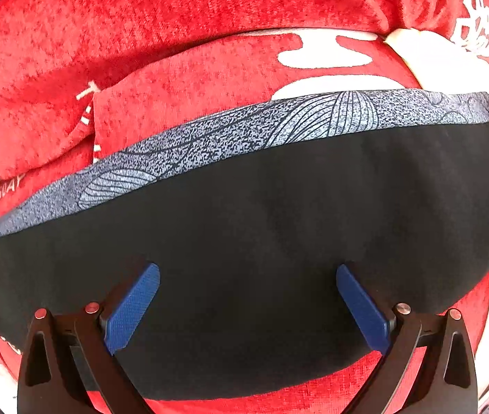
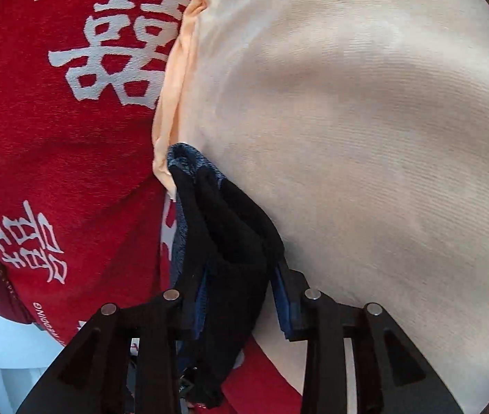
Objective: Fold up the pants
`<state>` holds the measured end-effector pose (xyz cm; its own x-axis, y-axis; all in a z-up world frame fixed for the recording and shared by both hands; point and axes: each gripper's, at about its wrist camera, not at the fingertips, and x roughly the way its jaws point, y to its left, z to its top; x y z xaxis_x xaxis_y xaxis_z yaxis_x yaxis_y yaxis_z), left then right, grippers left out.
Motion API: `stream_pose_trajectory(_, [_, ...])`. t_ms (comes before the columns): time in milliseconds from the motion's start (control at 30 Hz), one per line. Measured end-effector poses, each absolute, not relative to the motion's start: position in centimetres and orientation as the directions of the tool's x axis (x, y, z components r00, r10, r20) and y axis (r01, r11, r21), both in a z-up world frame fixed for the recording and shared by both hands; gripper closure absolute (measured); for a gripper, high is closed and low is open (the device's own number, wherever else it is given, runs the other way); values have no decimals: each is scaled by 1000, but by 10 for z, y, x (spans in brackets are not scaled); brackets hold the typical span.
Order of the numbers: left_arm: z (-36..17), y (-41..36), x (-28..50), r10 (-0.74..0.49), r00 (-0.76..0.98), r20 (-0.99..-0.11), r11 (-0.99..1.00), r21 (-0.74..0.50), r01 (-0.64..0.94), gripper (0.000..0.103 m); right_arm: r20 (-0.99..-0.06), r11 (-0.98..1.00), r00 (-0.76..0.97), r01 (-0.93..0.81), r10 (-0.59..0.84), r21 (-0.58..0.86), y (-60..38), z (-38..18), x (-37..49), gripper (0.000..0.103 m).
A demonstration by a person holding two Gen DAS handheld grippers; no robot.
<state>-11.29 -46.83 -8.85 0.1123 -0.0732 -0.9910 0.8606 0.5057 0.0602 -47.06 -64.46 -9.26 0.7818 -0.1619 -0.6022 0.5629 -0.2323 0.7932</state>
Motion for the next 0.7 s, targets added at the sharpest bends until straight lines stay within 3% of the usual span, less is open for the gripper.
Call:
stream_pose_trajectory(200, [-93, -465, -107, -74, 107, -992, 510, 55, 859, 0, -579, -155, 806, 561, -118, 813, -641, -88, -459, 66])
stream_pose_trajectory(467, [-93, -467, -107, -70, 103, -992, 511, 53, 858, 0, -630, 0, 765, 636, -133, 772, -647, -90, -429, 67])
stream_pose_trajectory(700, [-87, -467, -108, -62, 100, -993, 523, 53, 851, 0, -616, -8, 781, 618, -101, 786, -650, -93, -431, 66])
